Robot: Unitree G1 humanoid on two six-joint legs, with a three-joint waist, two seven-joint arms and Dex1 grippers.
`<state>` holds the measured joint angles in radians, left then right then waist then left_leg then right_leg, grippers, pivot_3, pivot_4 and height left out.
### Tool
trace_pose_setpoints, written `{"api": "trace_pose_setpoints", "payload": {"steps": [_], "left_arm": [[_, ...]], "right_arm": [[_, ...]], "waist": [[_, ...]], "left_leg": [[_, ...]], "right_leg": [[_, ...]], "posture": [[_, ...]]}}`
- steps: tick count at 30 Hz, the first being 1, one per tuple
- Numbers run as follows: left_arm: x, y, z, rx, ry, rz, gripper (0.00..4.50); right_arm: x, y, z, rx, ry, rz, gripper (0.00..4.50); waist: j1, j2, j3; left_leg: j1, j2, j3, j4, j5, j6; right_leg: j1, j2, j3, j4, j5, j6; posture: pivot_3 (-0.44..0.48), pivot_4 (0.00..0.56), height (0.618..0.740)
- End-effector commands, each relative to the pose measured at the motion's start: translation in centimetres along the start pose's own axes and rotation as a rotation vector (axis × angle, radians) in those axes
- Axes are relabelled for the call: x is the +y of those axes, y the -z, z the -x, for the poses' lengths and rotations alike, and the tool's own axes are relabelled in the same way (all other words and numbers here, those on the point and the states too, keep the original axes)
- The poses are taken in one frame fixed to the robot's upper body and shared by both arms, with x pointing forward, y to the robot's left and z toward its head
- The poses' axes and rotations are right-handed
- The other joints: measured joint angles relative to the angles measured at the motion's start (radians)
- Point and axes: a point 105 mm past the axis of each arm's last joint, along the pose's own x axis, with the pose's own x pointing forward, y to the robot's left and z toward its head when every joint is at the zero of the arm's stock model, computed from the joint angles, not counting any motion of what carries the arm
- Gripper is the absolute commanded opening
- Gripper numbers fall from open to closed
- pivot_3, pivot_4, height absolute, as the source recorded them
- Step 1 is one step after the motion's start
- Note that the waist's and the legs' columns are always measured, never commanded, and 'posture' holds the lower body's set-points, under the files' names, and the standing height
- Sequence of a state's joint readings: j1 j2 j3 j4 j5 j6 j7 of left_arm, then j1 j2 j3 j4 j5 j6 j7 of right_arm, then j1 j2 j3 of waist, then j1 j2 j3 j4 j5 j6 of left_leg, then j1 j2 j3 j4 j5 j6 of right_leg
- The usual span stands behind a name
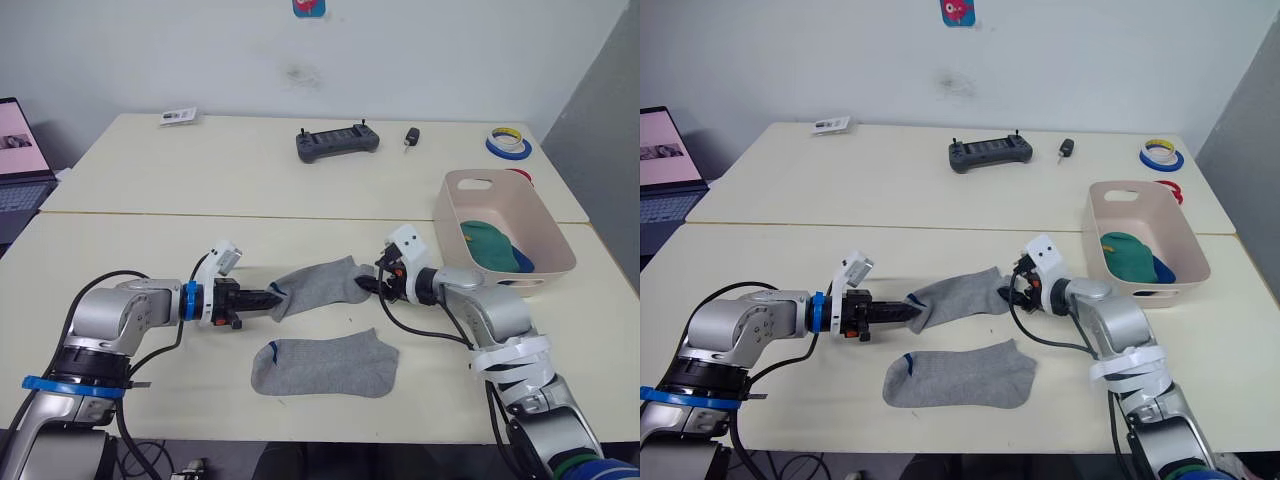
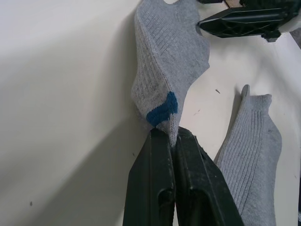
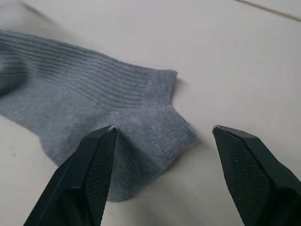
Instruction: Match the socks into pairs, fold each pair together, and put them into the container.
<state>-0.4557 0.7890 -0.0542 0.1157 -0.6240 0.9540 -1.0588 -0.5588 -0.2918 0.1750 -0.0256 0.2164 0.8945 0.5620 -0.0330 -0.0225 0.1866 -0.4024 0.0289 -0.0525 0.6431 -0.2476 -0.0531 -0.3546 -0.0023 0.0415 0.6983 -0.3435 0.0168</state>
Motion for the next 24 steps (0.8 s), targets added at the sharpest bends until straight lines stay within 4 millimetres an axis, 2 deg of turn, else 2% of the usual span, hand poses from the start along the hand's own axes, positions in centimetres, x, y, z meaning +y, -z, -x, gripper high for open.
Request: {"api": "trace_pose_setpoints", "payload": {"steps": [1, 3, 10, 16, 19, 24], "left_arm": [[-0.2, -0.5, 0.3, -0.018, -0.006, -0.027, 0.00], [-0.2, -0.4, 0.3, -0.019, -0.008, -0.028, 0.00], [-0.1, -0.5, 0.3, -0.036, -0.017, -0.029, 0.00], [-0.5, -1.5, 0.9, -0.091, -0.014, -0.047, 0.00], [-1.7, -2.8, 1.9, -0.135, 0.016, -0.064, 0.00], [-5.5, -4.4, 3.7, -0.151, 0.121, -0.067, 0.00]], "right_arm": [[-0.4, -1.0, 0.2, -0.038, 0.015, 0.010, 3.11], [-0.2, -0.8, 0.1, -0.030, 0.003, 0.007, 2.61], [0.6, -1.3, 0.2, -0.061, -0.046, 0.005, 0.05], [1.5, -2.4, 0.8, -0.127, -0.095, 0.032, 0.05], [2.0, -3.4, 2.3, -0.179, -0.136, 0.056, 0.05], [4.0, -4.4, 6.4, -0.252, -0.257, 0.078, 0.05]], "waist": [[0.000, 0.000, 0.000], [0.000, 0.000, 0.000], [0.000, 0.000, 0.000], [0.000, 0.000, 0.000], [0.000, 0.000, 0.000], [0.001, 0.000, 0.000]], "left_leg": [[0.000, 0.000, 0.000, 0.000, 0.000, 0.000], [0.000, 0.000, 0.000, 0.000, 0.000, 0.000], [0.000, 0.000, 0.000, 0.000, 0.000, 0.000], [0.000, 0.000, 0.000, 0.000, 0.000, 0.000], [0.000, 0.000, 0.000, 0.000, 0.000, 0.000], [-0.002, 0.000, -0.002, 0.000, 0.000, 0.000]], "right_leg": [[0.000, 0.000, 0.000, 0.000, 0.000, 0.000], [0.000, 0.000, 0.000, 0.000, 0.000, 0.000], [0.000, 0.000, 0.000, 0.000, 0.000, 0.000], [0.000, 0.000, 0.000, 0.000, 0.000, 0.000], [0.000, 0.000, 0.000, 0.000, 0.000, 0.000], [0.000, 0.000, 0.000, -0.001, 0.000, 0.000]], "posture": [[0.000, 0.150, 0.740], [0.000, 0.150, 0.740], [0.000, 0.150, 0.740], [0.000, 0.150, 0.740], [0.000, 0.150, 0.740], [0.000, 0.150, 0.740]]}}
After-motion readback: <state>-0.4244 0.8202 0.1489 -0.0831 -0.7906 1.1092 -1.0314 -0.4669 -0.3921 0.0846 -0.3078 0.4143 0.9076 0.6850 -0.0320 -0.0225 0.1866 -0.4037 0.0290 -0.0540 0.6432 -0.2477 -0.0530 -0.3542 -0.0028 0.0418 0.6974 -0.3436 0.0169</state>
